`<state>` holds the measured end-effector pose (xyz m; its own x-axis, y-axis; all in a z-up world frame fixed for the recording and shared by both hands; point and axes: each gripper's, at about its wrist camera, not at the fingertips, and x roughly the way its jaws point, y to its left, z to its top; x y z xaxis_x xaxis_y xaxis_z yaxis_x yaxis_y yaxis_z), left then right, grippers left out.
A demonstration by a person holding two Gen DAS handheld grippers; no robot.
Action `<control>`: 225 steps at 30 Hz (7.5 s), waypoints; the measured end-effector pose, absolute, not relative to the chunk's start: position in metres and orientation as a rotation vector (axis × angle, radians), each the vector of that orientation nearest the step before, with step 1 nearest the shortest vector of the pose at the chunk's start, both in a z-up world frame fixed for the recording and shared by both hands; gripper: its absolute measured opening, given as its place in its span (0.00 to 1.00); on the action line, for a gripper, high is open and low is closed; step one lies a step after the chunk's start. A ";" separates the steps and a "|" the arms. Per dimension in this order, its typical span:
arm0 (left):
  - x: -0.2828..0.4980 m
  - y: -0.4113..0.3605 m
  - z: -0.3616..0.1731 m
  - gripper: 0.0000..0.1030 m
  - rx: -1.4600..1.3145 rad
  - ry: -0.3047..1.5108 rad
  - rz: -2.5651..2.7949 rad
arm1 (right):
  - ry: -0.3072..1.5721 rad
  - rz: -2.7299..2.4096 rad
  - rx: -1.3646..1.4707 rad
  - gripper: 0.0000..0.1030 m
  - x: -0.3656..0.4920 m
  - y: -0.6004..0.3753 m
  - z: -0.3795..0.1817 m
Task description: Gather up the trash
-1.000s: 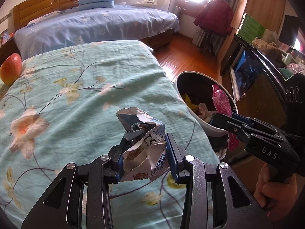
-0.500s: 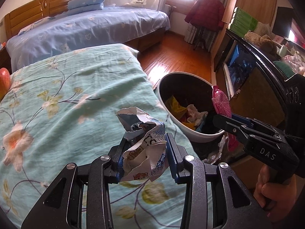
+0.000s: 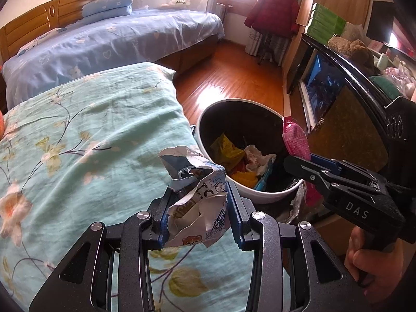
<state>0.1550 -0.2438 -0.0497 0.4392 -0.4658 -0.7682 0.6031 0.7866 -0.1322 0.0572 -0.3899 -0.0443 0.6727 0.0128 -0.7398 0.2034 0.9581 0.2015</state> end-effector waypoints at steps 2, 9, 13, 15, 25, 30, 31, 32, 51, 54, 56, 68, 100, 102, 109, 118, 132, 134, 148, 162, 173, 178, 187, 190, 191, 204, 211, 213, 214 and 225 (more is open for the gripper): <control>0.156 -0.247 -0.050 0.34 0.174 0.897 -0.668 | 0.829 -0.112 0.280 0.37 0.058 -0.392 -0.045; 0.158 -0.254 -0.051 0.34 0.180 0.902 -0.669 | 0.831 -0.119 0.279 0.37 0.062 -0.396 -0.046; 0.159 -0.257 -0.051 0.34 0.185 0.902 -0.670 | 0.832 -0.122 0.280 0.37 0.062 -0.398 -0.047; 0.158 -0.259 -0.051 0.34 0.187 0.900 -0.671 | 0.832 -0.125 0.280 0.37 0.062 -0.400 -0.047; 0.157 -0.269 -0.050 0.34 0.201 0.900 -0.682 | 0.836 -0.133 0.286 0.37 0.064 -0.406 -0.049; 0.160 -0.274 -0.048 0.34 0.205 0.898 -0.688 | 0.840 -0.139 0.288 0.37 0.066 -0.411 -0.050; 0.160 -0.275 -0.048 0.34 0.206 0.898 -0.690 | 0.841 -0.140 0.288 0.37 0.067 -0.412 -0.050; 0.161 -0.276 -0.048 0.34 0.207 0.898 -0.692 | 0.842 -0.141 0.287 0.37 0.067 -0.413 -0.050; 0.173 -0.295 -0.052 0.34 0.218 0.915 -0.705 | 0.865 -0.159 0.287 0.37 0.082 -0.436 -0.052; 0.175 -0.297 -0.053 0.34 0.217 0.919 -0.706 | 0.868 -0.159 0.288 0.37 0.084 -0.439 -0.052; 0.177 -0.300 -0.053 0.34 0.219 0.920 -0.706 | 0.871 -0.158 0.288 0.37 0.085 -0.440 -0.052; 0.181 -0.310 -0.052 0.35 0.225 0.919 -0.711 | 0.880 -0.158 0.289 0.37 0.091 -0.445 -0.052; 0.170 -0.266 -0.043 0.56 0.160 0.888 -0.659 | 0.860 -0.156 0.343 0.46 0.082 -0.444 -0.040; 0.163 -0.250 -0.043 0.56 0.141 0.878 -0.642 | 0.848 -0.146 0.343 0.54 0.078 -0.434 -0.038; 0.137 -0.191 -0.037 0.58 0.068 0.835 -0.559 | 0.795 -0.111 0.326 0.70 0.058 -0.385 -0.032; 0.101 -0.124 0.002 0.72 0.023 0.663 -0.429 | 0.662 -0.072 0.248 0.84 0.037 -0.329 0.006; 0.030 -0.048 0.019 1.00 -0.012 0.392 -0.179 | 0.422 -0.071 0.080 1.00 -0.010 -0.261 0.045; 0.024 -0.045 0.017 1.00 -0.001 0.377 -0.163 | 0.417 -0.085 0.070 1.00 -0.012 -0.258 0.040; 0.008 -0.044 0.009 1.00 0.034 0.358 -0.137 | 0.413 -0.087 0.018 1.00 -0.025 -0.245 0.028; 0.006 -0.040 0.007 1.00 0.025 0.366 -0.122 | 0.429 -0.071 0.011 1.00 -0.024 -0.241 0.024; 0.005 -0.039 0.007 1.00 0.023 0.363 -0.119 | 0.435 -0.063 0.010 1.00 -0.024 -0.238 0.023; 0.005 -0.040 0.007 1.00 0.025 0.369 -0.115 | 0.434 -0.060 0.013 1.00 -0.025 -0.236 0.023; 0.006 -0.040 0.007 1.00 0.024 0.367 -0.119 | 0.437 -0.059 0.017 1.00 -0.025 -0.237 0.024; 0.006 -0.040 0.006 1.00 0.025 0.369 -0.119 | 0.437 -0.059 0.017 1.00 -0.025 -0.237 0.024; 0.006 -0.040 0.006 1.00 0.025 0.369 -0.120 | 0.438 -0.060 0.017 1.00 -0.025 -0.237 0.024; 0.005 -0.041 0.006 1.00 0.028 0.369 -0.121 | 0.439 -0.058 0.019 1.00 -0.026 -0.236 0.024; 0.005 -0.041 0.006 1.00 0.028 0.369 -0.122 | 0.439 -0.059 0.020 1.00 -0.027 -0.236 0.024; 0.005 -0.042 0.006 1.00 0.031 0.369 -0.122 | 0.440 -0.058 0.021 1.00 -0.027 -0.235 0.024; 0.005 -0.041 0.006 1.00 0.029 0.369 -0.122 | 0.440 -0.058 0.020 1.00 -0.027 -0.236 0.024; 0.005 -0.042 0.006 1.00 0.031 0.369 -0.123 | 0.440 -0.058 0.022 1.00 -0.027 -0.236 0.025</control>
